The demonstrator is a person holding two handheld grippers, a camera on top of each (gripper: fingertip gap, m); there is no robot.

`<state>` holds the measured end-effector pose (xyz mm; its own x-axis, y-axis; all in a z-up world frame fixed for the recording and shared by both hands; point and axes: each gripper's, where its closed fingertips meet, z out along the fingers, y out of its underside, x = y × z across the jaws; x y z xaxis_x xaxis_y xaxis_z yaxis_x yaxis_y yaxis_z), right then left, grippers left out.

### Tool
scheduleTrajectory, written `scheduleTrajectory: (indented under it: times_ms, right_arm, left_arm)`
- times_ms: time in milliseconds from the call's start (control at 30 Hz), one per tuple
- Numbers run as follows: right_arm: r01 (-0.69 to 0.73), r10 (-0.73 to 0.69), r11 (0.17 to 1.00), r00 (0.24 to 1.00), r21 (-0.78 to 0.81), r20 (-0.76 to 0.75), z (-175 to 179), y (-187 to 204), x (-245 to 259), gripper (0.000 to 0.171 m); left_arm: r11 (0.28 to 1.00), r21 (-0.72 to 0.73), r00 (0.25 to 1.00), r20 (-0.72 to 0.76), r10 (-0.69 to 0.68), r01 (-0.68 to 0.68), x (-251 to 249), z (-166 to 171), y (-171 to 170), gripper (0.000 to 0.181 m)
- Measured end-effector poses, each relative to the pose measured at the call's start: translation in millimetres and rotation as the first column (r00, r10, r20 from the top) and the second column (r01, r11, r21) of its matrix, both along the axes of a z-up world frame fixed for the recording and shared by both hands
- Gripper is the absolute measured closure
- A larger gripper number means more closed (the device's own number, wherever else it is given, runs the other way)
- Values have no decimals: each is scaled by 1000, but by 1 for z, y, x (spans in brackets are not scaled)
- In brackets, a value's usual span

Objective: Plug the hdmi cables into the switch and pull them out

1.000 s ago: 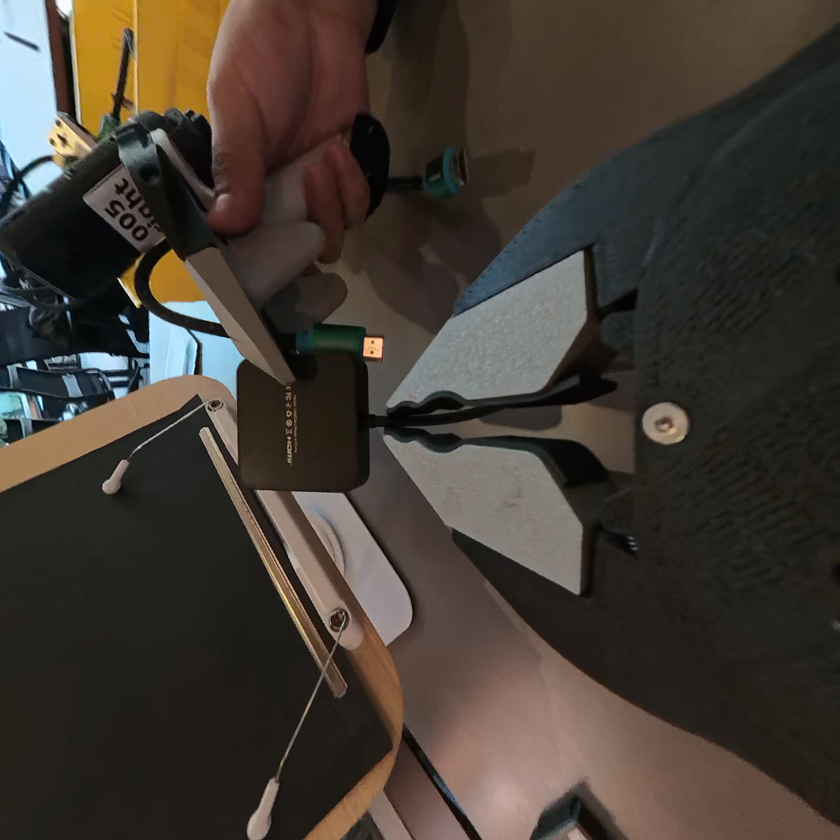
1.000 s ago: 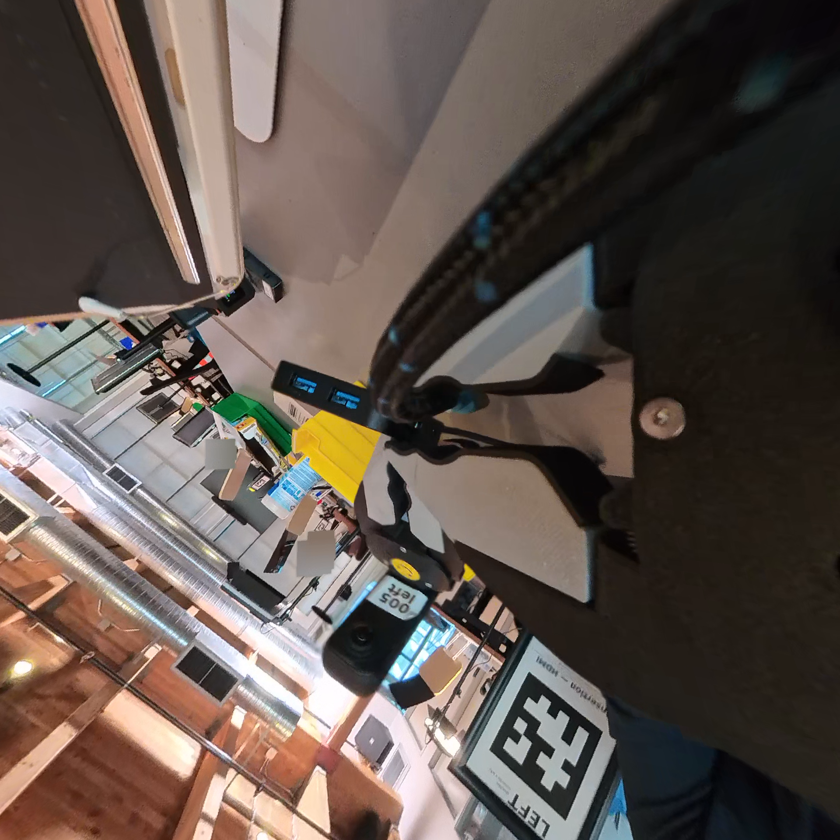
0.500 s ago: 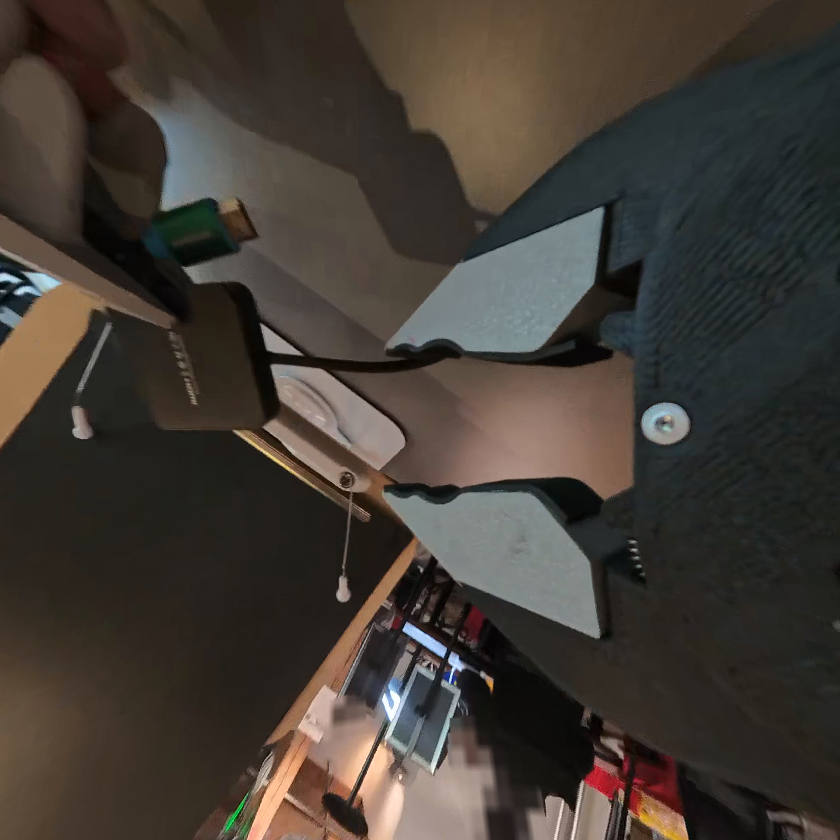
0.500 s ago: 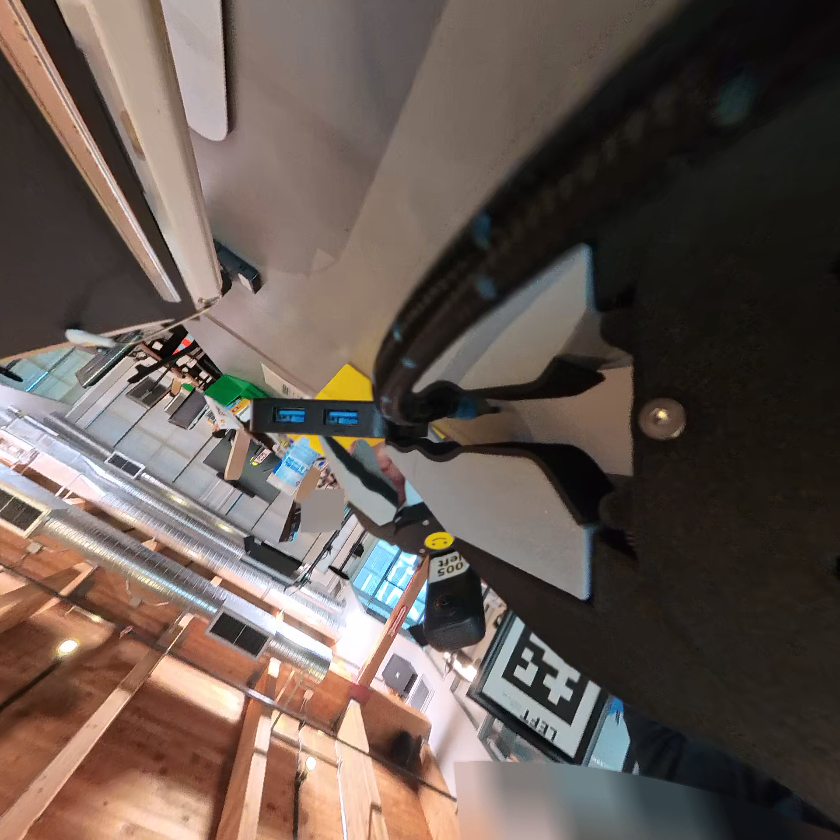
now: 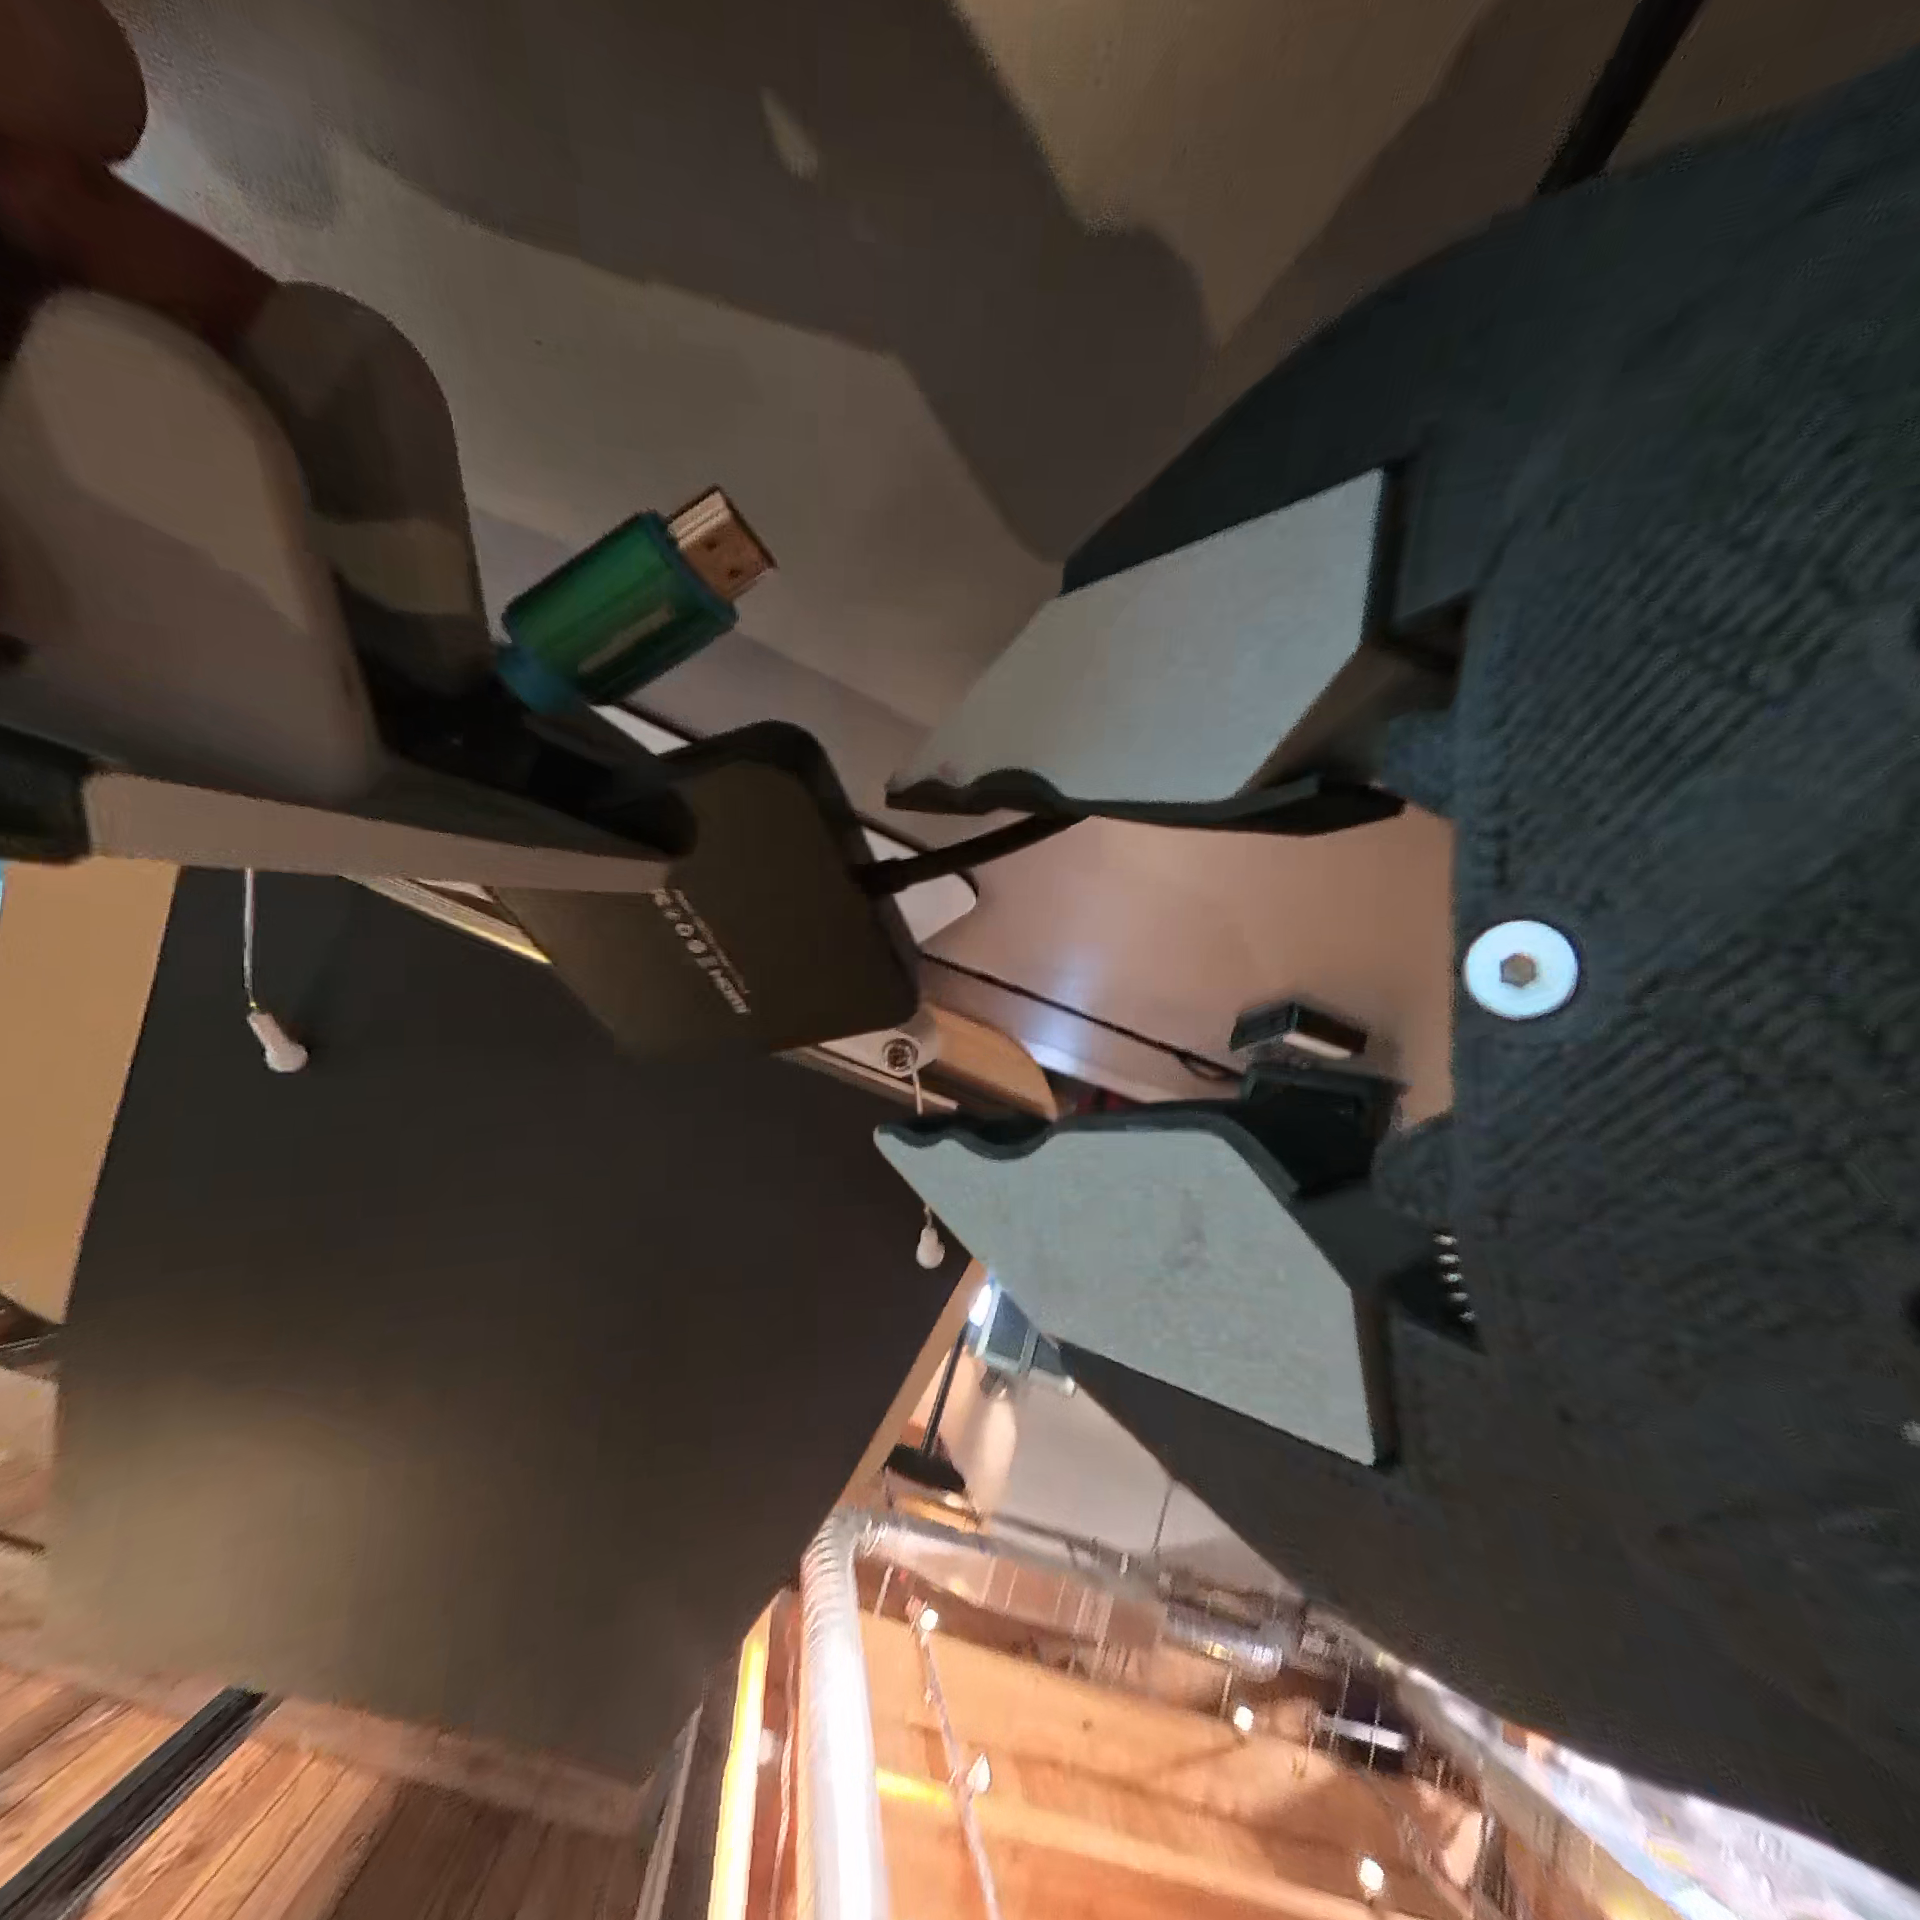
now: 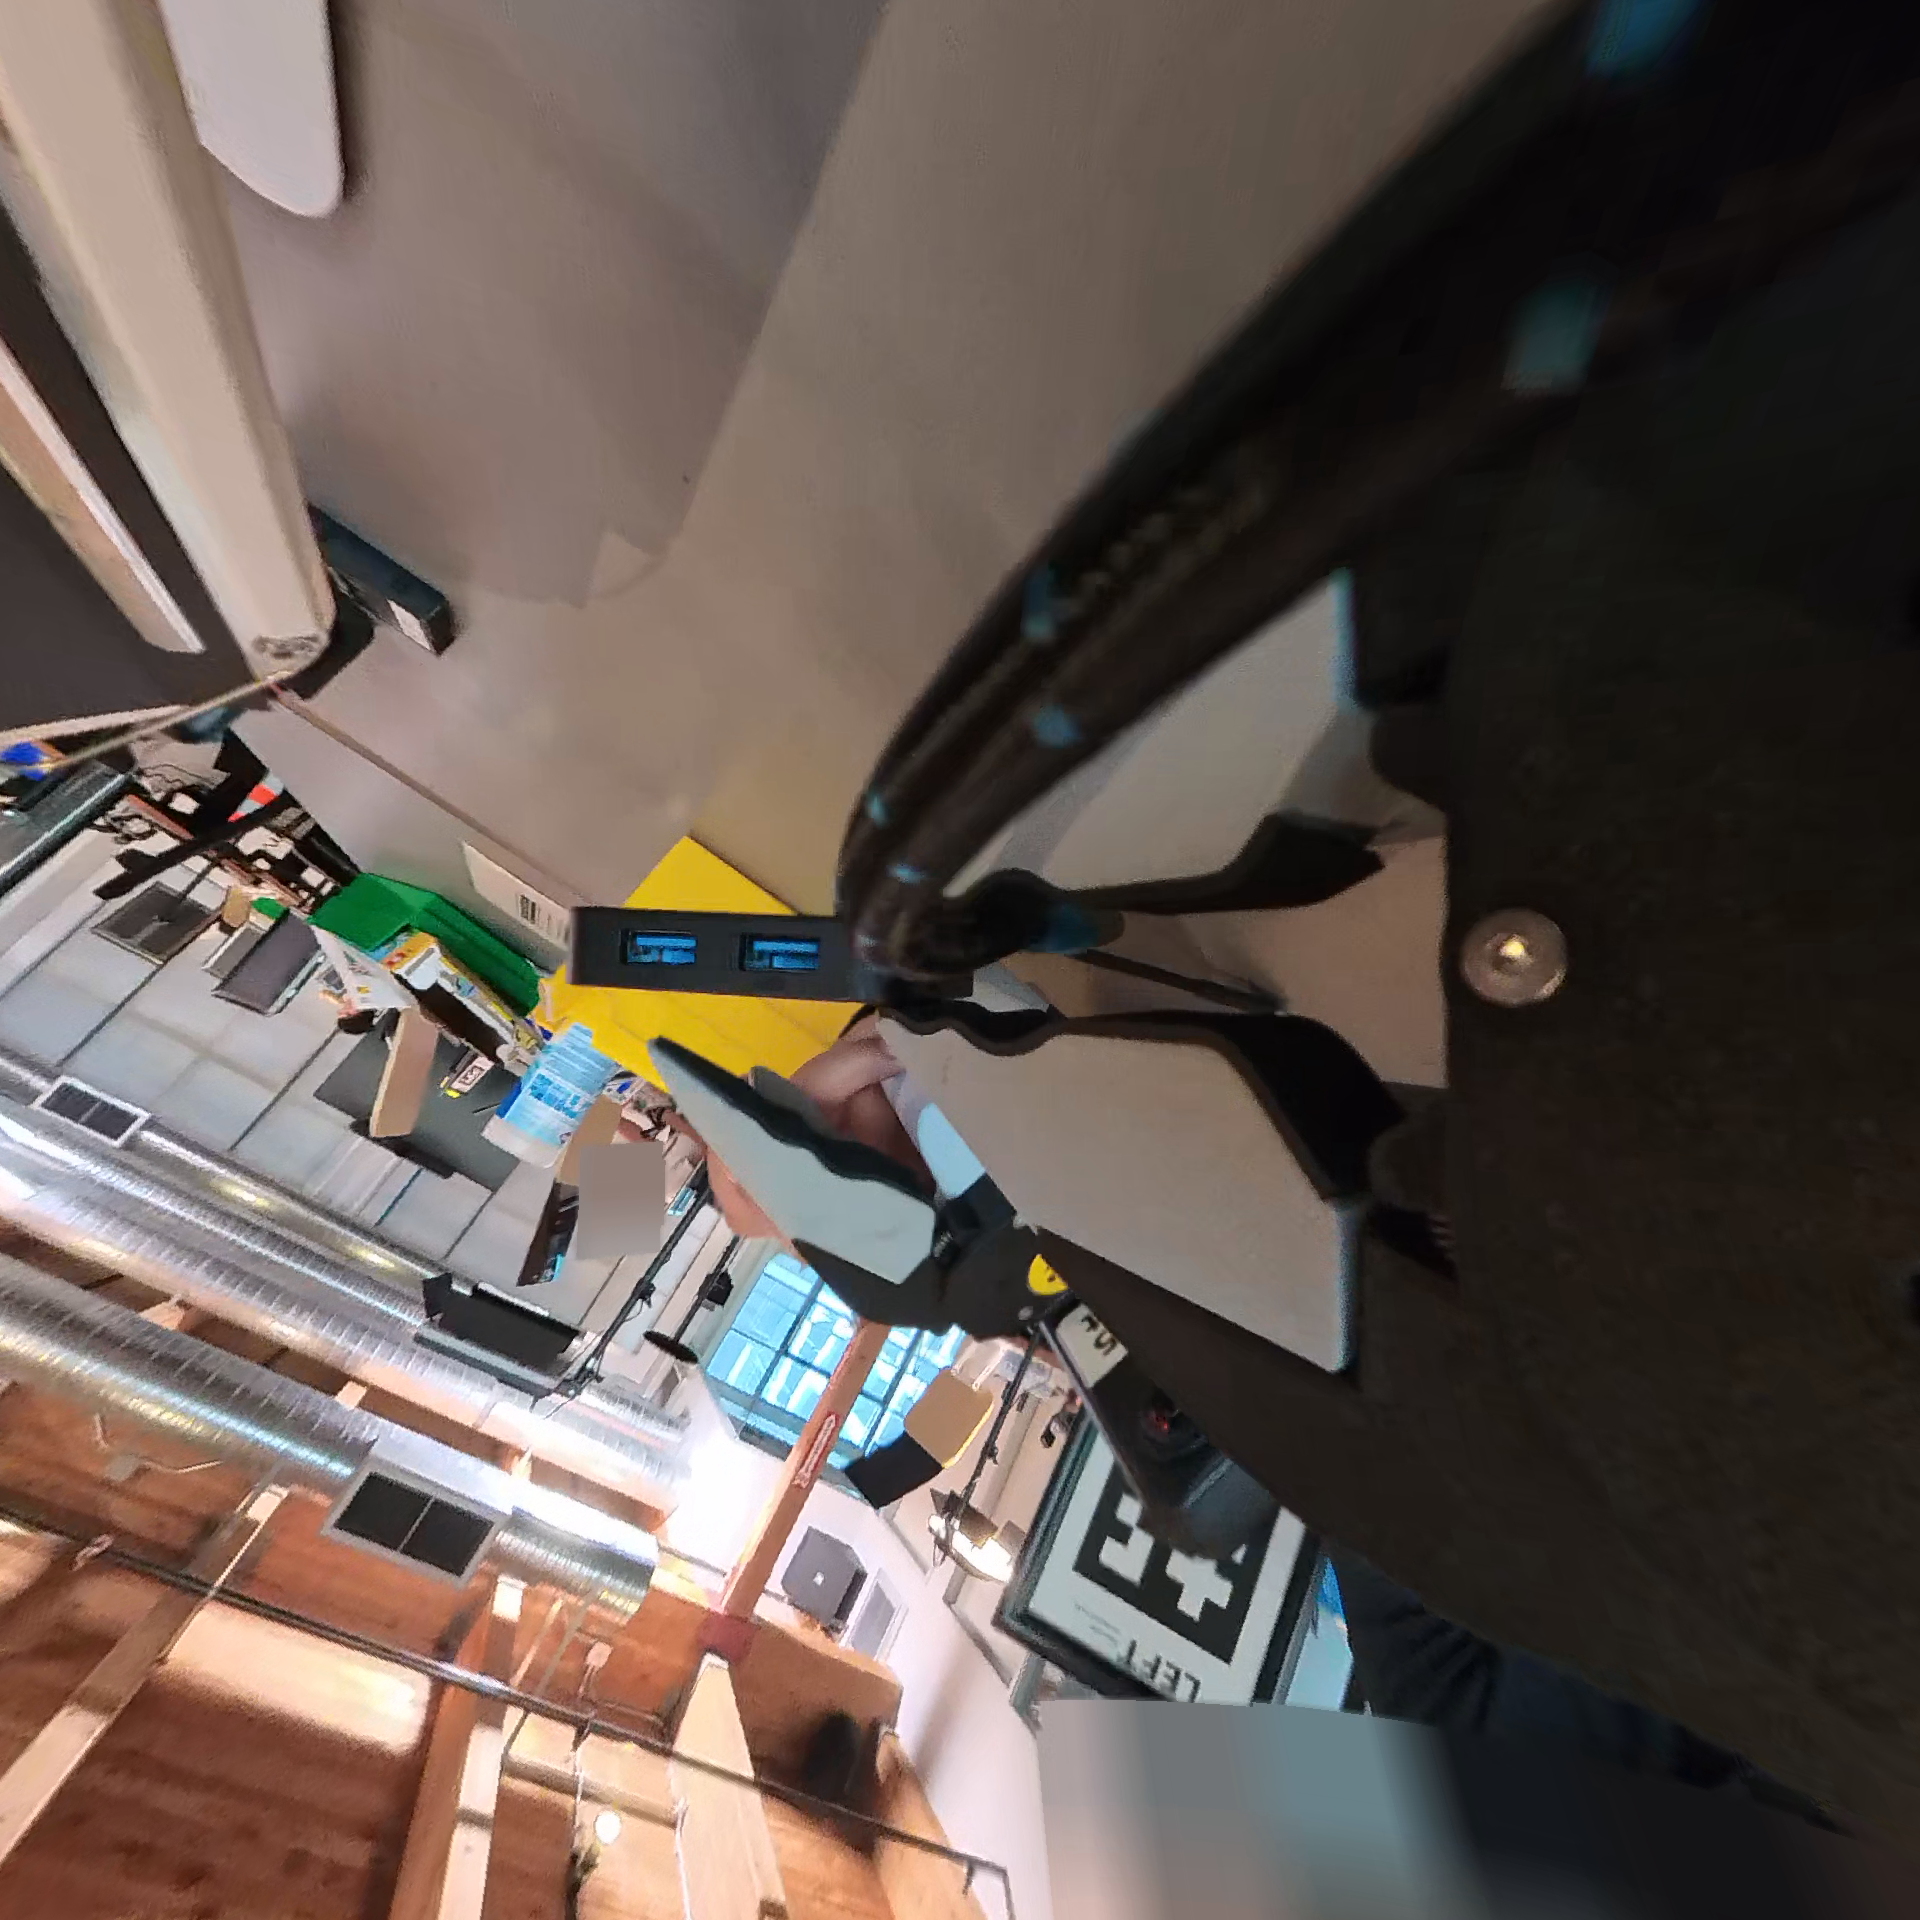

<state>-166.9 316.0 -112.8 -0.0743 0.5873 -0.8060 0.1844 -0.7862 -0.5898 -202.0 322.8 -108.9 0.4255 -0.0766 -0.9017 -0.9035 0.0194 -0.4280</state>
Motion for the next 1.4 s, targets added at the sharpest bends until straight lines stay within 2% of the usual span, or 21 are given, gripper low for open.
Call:
scheduleTrajectory:
  times_ms: [33,167,333,500,633,833,933,1067,1200,1300,1367,1400]
  right_arm:
    - [-10,10,1000,1000,-18,-3,-1,-2,-1,164]
    - [-44,39,991,998,-123,-42,-2,-6,-2,160]
    - [-58,48,983,997,-176,-61,-2,-4,1,159]
    - [-118,71,948,984,-297,-164,7,-4,5,159]
    - [-129,78,937,983,-324,-168,4,-4,5,160]
    - [-139,93,935,984,-327,-154,0,-4,5,160]
    - [-95,62,941,992,-323,-111,-9,2,4,159]
    - [-107,73,939,991,-326,-114,-8,0,3,159]
    - [-145,124,940,989,-307,-86,-13,-9,0,157]
    - [-208,205,939,978,-274,-42,-20,-25,-4,157]
    - [-282,274,923,959,-263,-67,-14,-40,-7,158]
    - [-282,270,924,959,-257,-83,-10,-40,-8,158]
  left_arm:
    - [1000,14,1000,-32,-1,1,0,1,0,126]
    - [993,116,984,-177,8,12,2,9,-3,131]
    - [985,169,953,-303,24,29,9,1,-1,154]
    - [971,234,948,-317,27,50,13,9,-3,161]
    - [978,203,957,-291,4,57,13,6,-5,167]
    - [978,178,952,-300,-51,109,20,-1,-8,167]
    - [981,139,944,-320,-83,133,26,-10,-8,155]
    - [984,157,946,-322,-32,87,19,-6,-3,152]
    - [988,123,909,-415,-30,89,18,-17,-1,139]
    - [980,120,891,-444,-93,161,33,-21,-6,127]
    - [972,134,885,-452,-114,194,42,-17,-10,142]
    - [973,145,887,-451,-98,181,40,-13,-9,143]
